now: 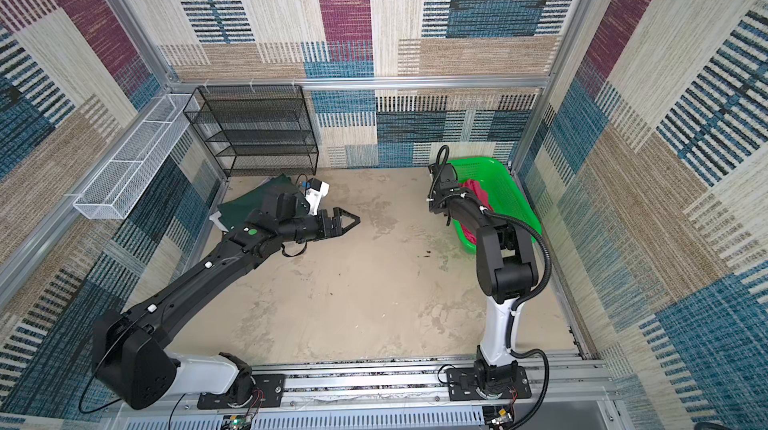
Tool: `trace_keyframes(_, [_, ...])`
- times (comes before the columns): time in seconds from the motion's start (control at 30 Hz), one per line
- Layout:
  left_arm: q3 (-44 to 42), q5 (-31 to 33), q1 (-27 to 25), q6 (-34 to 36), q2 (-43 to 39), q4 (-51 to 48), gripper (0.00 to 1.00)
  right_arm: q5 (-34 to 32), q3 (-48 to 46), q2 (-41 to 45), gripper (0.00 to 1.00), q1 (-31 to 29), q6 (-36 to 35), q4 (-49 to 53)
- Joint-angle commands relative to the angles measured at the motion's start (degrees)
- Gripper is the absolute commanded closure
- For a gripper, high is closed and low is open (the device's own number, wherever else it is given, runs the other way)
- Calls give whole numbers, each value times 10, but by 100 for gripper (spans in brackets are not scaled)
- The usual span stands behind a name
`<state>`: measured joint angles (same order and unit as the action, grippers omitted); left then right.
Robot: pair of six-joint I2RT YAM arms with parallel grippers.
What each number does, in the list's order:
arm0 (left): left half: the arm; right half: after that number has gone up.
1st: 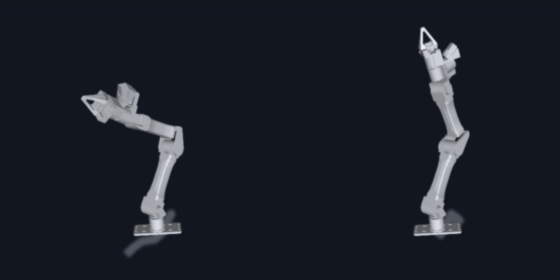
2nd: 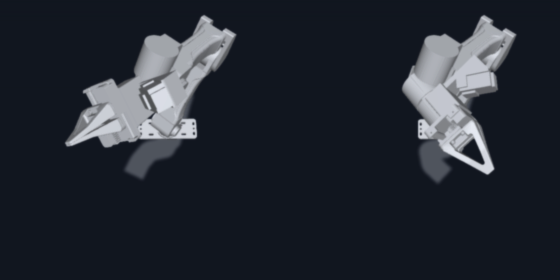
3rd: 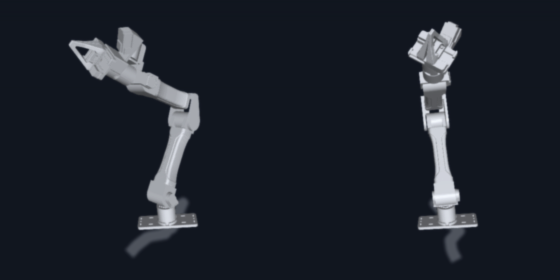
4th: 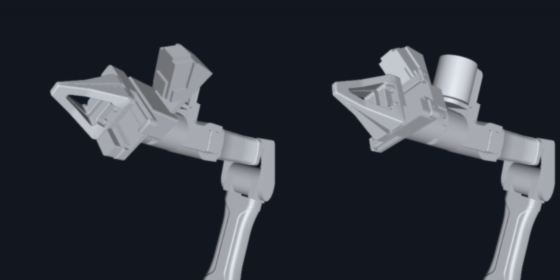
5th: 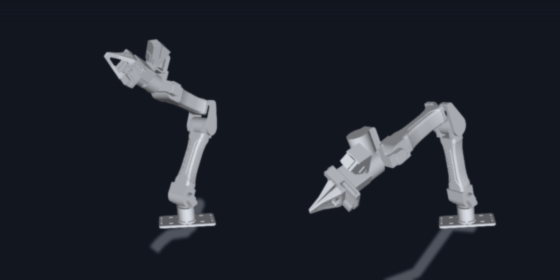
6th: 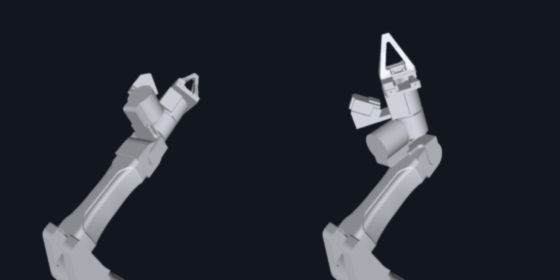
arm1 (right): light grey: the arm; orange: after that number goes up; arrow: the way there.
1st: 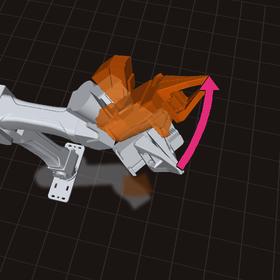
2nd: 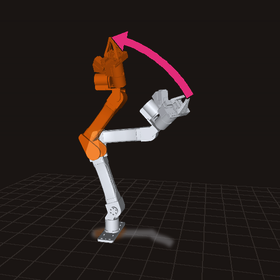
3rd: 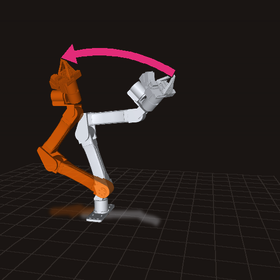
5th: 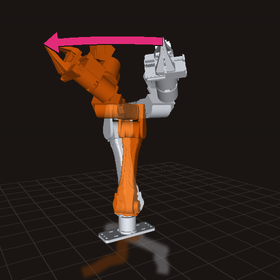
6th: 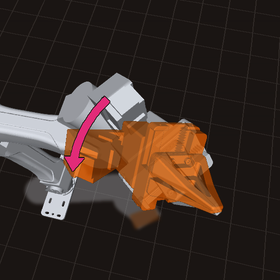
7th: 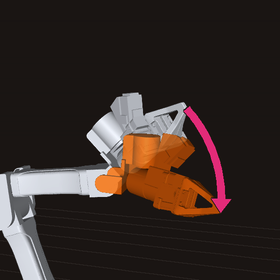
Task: Fold and stack the t-shirts
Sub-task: 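Reach the right gripper into the green basket while the left arm moves forward, then grasp the magenta shirt in the basket with the right gripper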
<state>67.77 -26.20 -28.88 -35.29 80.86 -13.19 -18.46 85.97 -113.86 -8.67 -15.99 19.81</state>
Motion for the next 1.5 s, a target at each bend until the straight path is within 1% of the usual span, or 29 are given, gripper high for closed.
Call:
trace_keyframes(0.0, [38, 38, -21, -4, 35, 33, 1, 6, 28, -24, 100, 23, -19, -55])
trace_keyframes(0.1, [68, 38, -42, 1, 63, 22, 1, 4, 48, -44, 100, 41, -23, -64])
trace_keyframes(0.27, [83, 39, -61, -1, 82, 28, 2, 2, 104, -92, 100, 55, -23, -46])
trace_keyframes(0.37, [83, 36, -66, -1, 85, 30, 2, -9, 136, -125, 100, 59, -25, -37])
trace_keyframes(0.47, [81, 36, -71, 7, 82, 27, 1, -5, 171, -154, 100, 65, -23, -18])
trace_keyframes(0.6, [69, 57, -77, 17, 67, 23, 1, 3, 182, -160, 100, 66, -20, -11])
trace_keyframes(0.63, [66, 62, -77, 19, 64, 23, 1, 7, 179, -156, 98, 66, -17, -14])
trace_keyframes(0.67, [64, 65, -77, 20, 61, 22, 1, 11, 176, -152, 94, 66, -16, -17])
trace_keyframes(0.77, [58, 67, -77, 21, 57, 19, 1, 20, 164, -130, 77, 66, -13, -26])
trace_keyframes(0.87, [48, 66, -77, 19, 53, 18, 2, 44, 135, -86, 51, 66, -5, -53])
trace_keyframes(0.93, [37, 65, -78, 15, 48, 22, 2, 55, 111, -50, 31, 66, 6, -76])
trace_keyframes(0.97, [32, 65, -78, 12, 45, 23, 2, 55, 101, -35, 25, 66, 10, -83])
trace_keyframes(1.0, [26, 65, -78, 9, 42, 27, 1, 53, 90, -19, 21, 66, 15, -89])
trace_keyframes(1.13, [6, 70, -83, 4, 30, 37, 2, 48, 60, 28, 18, 73, 39, -110])
trace_keyframes(1.23, [-3, 73, -86, 3, 27, 39, 1, 55, 31, 42, 22, 96, 88, -111])
trace_keyframes(1.33, [-12, 73, -87, 4, 22, 40, 1, 86, 21, 40, 24, 130, 139, -96])
trace_keyframes(1.47, [-23, 80, -88, 9, 14, 40, 2, 154, 16, 24, 25, 174, 188, -80])
